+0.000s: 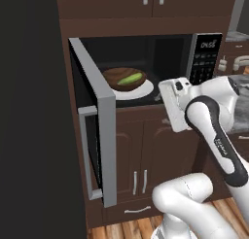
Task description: Pick the cucumber from the sink and place it in the bowl. Then pick the bowl and place it in the microwave. Then close the microwave door and press the start button.
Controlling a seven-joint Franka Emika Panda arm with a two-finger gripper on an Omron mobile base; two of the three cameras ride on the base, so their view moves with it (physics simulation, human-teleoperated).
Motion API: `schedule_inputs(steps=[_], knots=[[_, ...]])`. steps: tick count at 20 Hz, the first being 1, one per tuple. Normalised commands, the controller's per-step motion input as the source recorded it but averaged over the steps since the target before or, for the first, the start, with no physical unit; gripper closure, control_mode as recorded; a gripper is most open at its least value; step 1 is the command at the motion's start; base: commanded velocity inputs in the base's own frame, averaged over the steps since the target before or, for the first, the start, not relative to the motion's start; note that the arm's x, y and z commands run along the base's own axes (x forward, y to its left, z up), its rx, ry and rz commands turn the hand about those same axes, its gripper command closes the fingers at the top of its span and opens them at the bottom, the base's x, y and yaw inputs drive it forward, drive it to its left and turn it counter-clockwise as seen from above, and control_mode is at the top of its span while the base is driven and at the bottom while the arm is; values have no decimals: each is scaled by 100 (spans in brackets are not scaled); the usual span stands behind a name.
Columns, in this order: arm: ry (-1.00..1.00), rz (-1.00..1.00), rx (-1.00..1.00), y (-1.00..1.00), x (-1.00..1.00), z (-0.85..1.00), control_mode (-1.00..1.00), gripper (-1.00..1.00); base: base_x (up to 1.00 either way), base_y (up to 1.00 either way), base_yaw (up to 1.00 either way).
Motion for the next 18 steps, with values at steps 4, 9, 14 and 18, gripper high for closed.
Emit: schedule_inputs(steps=[4, 9, 14, 18], knots=[[-12, 20, 4, 4, -100, 39, -100, -100, 0, 0, 0], [-2, 9, 6, 0, -99, 30, -100, -100, 0, 0, 0], [0, 12, 3, 0, -100, 6, -100, -100, 0, 0, 0], [-3, 9, 7, 0, -100, 25, -100, -100, 0, 0, 0]])
